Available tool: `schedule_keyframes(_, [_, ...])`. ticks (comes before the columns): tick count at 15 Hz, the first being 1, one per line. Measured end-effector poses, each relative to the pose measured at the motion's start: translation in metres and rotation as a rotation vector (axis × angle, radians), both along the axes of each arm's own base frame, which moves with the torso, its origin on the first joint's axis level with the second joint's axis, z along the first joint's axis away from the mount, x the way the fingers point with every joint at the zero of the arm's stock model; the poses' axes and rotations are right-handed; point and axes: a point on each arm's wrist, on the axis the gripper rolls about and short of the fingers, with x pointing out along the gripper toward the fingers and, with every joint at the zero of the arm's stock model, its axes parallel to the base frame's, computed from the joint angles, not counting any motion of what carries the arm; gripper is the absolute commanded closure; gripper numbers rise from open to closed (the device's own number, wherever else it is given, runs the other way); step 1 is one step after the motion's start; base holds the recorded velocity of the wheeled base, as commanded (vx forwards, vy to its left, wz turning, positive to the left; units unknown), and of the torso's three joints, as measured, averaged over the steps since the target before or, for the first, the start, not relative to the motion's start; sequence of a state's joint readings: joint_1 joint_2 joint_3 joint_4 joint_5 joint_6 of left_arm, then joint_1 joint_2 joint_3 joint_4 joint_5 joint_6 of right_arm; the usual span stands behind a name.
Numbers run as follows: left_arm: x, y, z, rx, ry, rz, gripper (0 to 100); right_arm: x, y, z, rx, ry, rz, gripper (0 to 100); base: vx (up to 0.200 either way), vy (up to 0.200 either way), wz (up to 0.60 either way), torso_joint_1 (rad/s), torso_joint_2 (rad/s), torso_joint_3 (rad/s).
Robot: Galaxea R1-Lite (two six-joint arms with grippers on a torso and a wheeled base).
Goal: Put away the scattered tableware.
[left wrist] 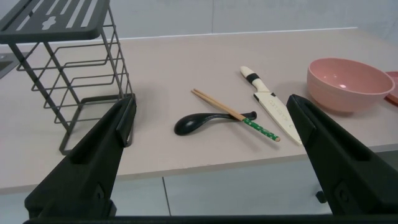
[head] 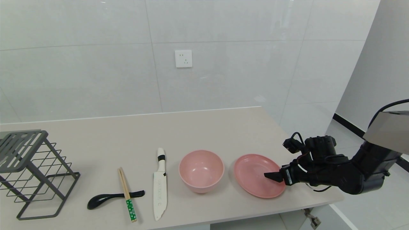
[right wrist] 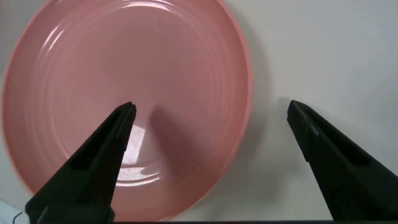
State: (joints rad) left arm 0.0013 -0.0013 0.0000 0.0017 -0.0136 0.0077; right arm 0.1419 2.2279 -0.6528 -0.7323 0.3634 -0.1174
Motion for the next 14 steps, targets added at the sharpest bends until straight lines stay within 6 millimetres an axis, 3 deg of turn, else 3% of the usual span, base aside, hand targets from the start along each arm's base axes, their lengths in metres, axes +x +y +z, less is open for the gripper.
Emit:
schedule_keyframes(3, [0.000,0.000,0.000,0.000,0.000,0.000,0,0.003,0.004,0.000,-0.009,-0.011,0.007,0,0.000,0.000,0.00,0.000,0.00,0.000])
schedule_keyframes(4, [0.000,0.000,0.000,0.000,0.000,0.000,0,0.004,0.005,0.000,-0.021,-0.015,0.000,100,0.000,0.000,0.00,0.000,0.00,0.000])
schedule_keyframes(10, [0.000,0.000,0.000,0.000,0.000,0.000,0,0.004,0.006,-0.001,-0.049,-0.016,-0.035,100,0.000,0.000,0.00,0.000,0.00,0.000])
schedule_keyframes(12, [0.000,0.000,0.000,0.000,0.000,0.000,0,0.008,0.000,0.006,-0.007,-0.025,-0.062,100,0.000,0.000,0.00,0.000,0.00,0.000])
schedule_keyframes(14, [0.000,0.000,0.000,-0.001,0.000,0.000,0,0.009,-0.006,0.026,0.056,-0.069,-0.083,100,0.000,0.000,0.00,0.000,0.00,0.000])
